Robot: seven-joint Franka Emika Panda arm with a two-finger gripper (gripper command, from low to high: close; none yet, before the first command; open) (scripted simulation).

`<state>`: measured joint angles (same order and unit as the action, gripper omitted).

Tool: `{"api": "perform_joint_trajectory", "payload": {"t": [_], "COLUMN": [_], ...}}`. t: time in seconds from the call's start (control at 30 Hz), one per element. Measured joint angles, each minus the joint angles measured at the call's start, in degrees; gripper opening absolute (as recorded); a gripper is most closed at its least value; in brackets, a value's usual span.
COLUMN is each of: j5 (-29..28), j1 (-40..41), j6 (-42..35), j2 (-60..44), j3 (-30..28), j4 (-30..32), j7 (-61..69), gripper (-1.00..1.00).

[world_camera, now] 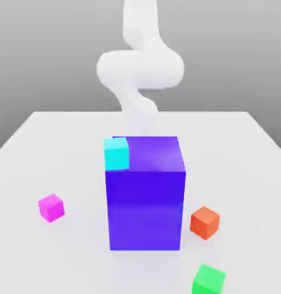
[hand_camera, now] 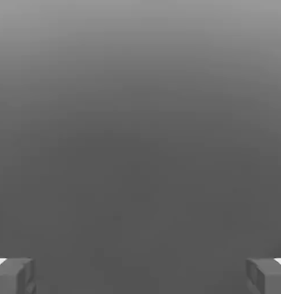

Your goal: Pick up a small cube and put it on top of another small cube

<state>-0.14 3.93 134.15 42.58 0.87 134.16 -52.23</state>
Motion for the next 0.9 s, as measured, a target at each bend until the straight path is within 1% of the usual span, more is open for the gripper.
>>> {"api": "perform_joint_trajectory", "payload": {"t": [0.5, 0.7, 0.9], "j5": [-1.57, -2.37, -2.65], "j1": [22.36, 30.17, 36.13], "j6": [14.23, 19.86, 25.51], "j2": [-19.65, -27.43, -35.16], "j3": [3.55, 3.67, 1.97], "j4": [14.29, 19.94, 25.6], "j7": [-38.99, -54.51, -69.62], "gripper": [0.0, 0.0, 0.0]}}
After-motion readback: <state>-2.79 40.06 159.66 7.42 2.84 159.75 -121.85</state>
